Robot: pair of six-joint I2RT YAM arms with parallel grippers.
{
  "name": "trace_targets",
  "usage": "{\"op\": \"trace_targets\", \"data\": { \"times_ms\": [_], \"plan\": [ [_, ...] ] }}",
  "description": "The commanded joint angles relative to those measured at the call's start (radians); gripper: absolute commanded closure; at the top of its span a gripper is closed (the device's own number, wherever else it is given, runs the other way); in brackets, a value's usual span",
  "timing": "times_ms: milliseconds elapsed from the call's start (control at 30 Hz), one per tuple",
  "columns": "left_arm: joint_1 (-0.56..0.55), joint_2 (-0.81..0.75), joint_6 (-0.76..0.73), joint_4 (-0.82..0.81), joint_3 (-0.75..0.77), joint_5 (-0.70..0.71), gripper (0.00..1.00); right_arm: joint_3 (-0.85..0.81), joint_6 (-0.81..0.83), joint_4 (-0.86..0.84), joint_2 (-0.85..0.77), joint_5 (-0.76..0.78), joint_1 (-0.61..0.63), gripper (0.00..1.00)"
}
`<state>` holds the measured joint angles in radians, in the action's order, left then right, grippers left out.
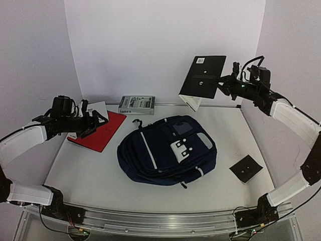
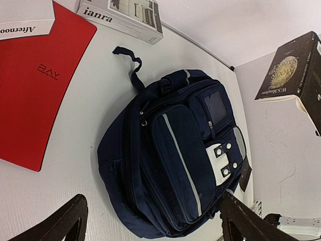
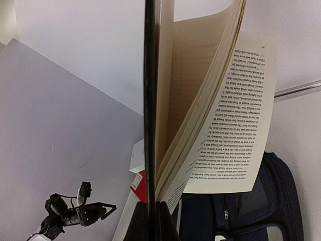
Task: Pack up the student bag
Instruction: Pick up the book from the center of the board.
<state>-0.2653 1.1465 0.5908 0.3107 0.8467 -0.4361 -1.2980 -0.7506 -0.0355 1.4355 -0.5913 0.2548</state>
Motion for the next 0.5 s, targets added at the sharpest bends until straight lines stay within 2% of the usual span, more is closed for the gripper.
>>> {"op": "trace_targets", "data": {
  "times_ms": [0, 200, 467],
  "plan": [
    [-0.002, -0.019, -0.017, -0.032, 0.019, -0.036, 0.09, -0.025, 0.101, 0.032, -0.120, -0.042, 0.006, 1.00],
    [-0.027, -0.026, 0.021, -0.058, -0.017, -0.055, 0.09, 0.047, 0.144, 0.181, -0.164, -0.066, 0.100, 1.00],
    [-0.063, -0.044, 0.080, -0.119, -0.089, -0.068, 0.09, 0.126, 0.152, 0.192, -0.062, -0.156, 0.304, 1.00]
  ]
}}
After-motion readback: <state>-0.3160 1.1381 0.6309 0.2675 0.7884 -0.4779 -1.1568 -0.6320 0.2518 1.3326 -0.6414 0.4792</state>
